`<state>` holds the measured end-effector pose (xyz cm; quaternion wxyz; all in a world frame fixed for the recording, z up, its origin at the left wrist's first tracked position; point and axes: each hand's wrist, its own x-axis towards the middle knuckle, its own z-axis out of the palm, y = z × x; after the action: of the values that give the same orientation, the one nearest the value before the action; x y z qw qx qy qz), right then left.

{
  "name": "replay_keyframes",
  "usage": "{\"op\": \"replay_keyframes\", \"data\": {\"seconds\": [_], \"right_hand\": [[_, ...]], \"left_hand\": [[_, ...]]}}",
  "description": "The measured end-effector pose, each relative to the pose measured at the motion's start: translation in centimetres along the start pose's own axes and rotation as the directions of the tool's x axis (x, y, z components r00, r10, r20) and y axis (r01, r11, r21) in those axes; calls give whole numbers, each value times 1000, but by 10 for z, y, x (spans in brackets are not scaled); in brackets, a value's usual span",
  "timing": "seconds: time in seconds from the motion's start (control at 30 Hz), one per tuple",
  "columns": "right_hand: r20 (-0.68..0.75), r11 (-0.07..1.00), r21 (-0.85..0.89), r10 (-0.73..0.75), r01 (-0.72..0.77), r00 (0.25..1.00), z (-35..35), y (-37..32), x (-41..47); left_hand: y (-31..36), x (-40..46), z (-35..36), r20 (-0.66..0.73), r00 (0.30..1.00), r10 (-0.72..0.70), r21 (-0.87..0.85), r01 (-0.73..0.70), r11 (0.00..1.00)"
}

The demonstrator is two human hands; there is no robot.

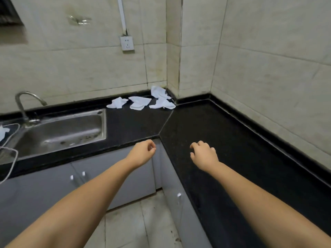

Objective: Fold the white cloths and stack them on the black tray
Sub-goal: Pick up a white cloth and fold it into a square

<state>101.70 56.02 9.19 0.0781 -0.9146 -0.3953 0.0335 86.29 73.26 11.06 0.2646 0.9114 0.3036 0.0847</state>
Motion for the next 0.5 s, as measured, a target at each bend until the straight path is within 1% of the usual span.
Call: {"op": "replay_keyframes", "data": {"seconds": [0.07,0.27,0.37,0.5], "right_hand": [[22,999,-11,-34,34,999,5,-7,40],[91,997,-7,-79,80,993,38,-35,160],[102,999,0,-46,47,994,53,-44,225],[151,998,20,62,-66,987,68,-54,307]], "left_hand": [[-14,30,-4,-4,1000,-19,-11,19,1000],[-73,140,-5,59,997,-59,-16,60,998],[-98,208,-9,79,996,-42,-73,47,996],[-128,300,-18,156,988,7,-83,6,997]]}}
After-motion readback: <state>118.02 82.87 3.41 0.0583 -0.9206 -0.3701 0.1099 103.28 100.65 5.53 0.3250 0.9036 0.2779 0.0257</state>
